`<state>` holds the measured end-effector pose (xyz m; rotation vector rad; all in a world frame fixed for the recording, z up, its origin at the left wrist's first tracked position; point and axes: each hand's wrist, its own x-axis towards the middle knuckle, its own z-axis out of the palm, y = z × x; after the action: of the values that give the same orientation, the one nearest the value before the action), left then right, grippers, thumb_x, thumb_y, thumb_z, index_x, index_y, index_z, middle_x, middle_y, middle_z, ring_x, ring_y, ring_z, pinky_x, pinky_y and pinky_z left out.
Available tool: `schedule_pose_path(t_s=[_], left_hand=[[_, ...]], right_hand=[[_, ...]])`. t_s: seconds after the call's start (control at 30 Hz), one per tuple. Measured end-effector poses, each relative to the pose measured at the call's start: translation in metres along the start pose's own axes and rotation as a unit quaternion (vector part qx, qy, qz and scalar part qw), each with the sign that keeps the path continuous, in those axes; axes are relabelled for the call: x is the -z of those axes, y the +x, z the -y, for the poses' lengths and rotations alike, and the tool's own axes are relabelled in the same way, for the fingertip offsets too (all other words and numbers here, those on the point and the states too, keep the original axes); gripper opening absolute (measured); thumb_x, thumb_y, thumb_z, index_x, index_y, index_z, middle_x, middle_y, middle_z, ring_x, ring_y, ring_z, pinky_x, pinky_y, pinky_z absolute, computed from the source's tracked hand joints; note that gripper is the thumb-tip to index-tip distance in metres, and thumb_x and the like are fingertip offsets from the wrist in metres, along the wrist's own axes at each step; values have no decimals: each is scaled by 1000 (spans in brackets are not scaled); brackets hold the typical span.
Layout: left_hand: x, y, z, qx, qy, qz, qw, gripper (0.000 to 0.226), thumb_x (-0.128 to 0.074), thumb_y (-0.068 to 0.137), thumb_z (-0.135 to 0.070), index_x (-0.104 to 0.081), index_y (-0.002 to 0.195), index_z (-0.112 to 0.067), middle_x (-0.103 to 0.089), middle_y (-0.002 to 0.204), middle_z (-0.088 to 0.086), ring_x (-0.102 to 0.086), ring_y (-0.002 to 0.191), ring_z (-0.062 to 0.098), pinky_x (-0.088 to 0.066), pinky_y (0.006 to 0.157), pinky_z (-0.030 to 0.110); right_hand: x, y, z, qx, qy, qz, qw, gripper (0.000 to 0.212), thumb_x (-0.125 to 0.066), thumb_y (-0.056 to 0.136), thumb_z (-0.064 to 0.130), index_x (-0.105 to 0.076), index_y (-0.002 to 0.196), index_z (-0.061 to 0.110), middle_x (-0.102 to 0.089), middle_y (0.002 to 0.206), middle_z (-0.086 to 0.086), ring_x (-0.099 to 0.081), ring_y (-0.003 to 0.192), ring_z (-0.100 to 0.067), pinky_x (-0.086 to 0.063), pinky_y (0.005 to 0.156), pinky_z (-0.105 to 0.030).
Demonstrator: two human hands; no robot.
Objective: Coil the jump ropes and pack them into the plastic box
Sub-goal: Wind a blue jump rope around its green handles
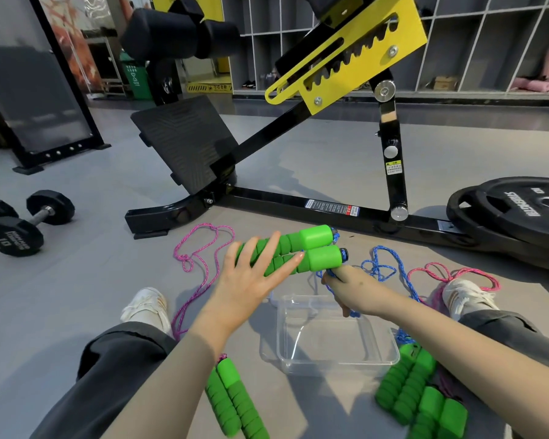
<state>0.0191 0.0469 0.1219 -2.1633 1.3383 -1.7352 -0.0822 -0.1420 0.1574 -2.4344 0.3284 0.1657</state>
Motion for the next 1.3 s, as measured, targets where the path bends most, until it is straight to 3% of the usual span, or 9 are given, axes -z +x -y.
schedule_pose_path(t_s=[0.17,0.23,0.4,0.53,0.63,0.77,1.0,1.13,1.3], left_hand=[[5,3,2,-15,12,-2,1000,58,-23,93,7,-46,133,-28,-48,133,8,-47,101,35,-38,81,46],[5,3,1,-8,12,7,1000,59,-21,93,7,-47,133,-28,-51,133,8,-47,101,35,-38,82,46],[1,-5,1,-11,8,36,999,61,-20,91,9,-46,134,-26,-52,132,13,-47,103,37,-36,86,48],[0,-4,2,-14,-7,28,999,60,-29,91,10,-45,135,-27,-45,133,15,-46,104,38,-37,88,49],[0,-2,2,-41,-12,9,999,62,-47,86,7,-46,137,-28,-46,134,13,-47,105,37,-38,89,49],[8,9,2,-60,-41,-32,997,50,-52,93,-2,-48,134,-29,-49,132,10,-50,105,36,-40,90,48],[17,22,-4,-54,-67,-76,993,45,-57,93,-5,-50,131,-27,-51,128,9,-53,104,33,-43,89,45],[20,27,-3,-45,-80,-91,992,42,-57,94,-7,-51,130,-28,-51,127,11,-52,106,32,-41,90,43],[31,39,-14,-54,-91,-107,989,45,-66,90,-15,-53,129,-32,-51,128,14,-52,110,29,-38,97,41]], right_hand=[[3,0,1,3,-13,8,1000,25,-28,99,20,-48,87,9,-54,64,-13,-57,52,-25,-53,63,-43],[1,-2,2,16,-31,27,999,23,-30,98,18,-39,77,13,-55,63,-9,-55,45,-15,-50,58,-34],[12,-14,11,72,-87,126,986,18,-38,95,18,-47,101,4,-62,65,-4,-58,63,-15,-46,68,-29],[47,-23,18,128,-37,165,977,17,-50,96,23,-55,86,10,-51,57,-1,-54,51,-14,-41,52,-23],[70,-24,18,160,8,122,980,19,-61,90,27,-65,82,10,-46,50,8,-47,45,-10,-39,48,-22],[90,-22,12,197,98,28,975,26,-72,75,32,-68,74,7,-52,58,0,-38,54,-11,-31,49,-20],[90,-14,-3,205,236,-11,950,25,-75,62,32,-67,70,10,-62,63,1,-52,59,-8,-42,59,-21],[89,-13,-3,223,273,-53,934,22,-73,63,24,-63,70,6,-62,60,4,-56,59,-6,-46,61,-14],[84,-8,-2,208,321,-94,919,22,-70,74,29,-58,64,13,-50,50,8,-41,49,-7,-33,49,-15]])
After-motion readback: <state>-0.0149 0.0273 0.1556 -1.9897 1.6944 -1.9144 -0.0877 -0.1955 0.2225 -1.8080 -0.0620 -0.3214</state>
